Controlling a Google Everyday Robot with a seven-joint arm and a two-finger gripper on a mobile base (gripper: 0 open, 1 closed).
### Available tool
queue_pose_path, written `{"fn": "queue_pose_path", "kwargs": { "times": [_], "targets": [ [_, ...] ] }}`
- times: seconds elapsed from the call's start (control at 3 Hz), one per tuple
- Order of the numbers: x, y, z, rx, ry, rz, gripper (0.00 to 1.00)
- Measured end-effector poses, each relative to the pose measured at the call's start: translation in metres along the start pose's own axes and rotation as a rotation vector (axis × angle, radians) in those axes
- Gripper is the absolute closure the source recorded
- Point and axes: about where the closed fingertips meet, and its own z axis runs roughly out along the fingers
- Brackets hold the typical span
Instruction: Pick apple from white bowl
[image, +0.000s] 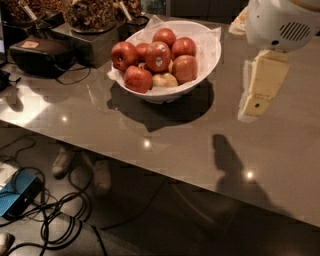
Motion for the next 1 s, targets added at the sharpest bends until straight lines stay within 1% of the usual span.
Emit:
{"fn": "queue_pose_path", "kwargs": {
  "times": [0.33, 0.67, 1.0],
  "targets": [
    [-0.010, -0.017, 0.007, -0.010, -0.009, 0.075, 0.00],
    [-0.034, -0.057, 0.028, -0.052, -0.026, 0.197, 0.00],
    [-0.044, -0.068, 0.027, -0.030, -0.052, 0.214, 0.00]
  ]
}}
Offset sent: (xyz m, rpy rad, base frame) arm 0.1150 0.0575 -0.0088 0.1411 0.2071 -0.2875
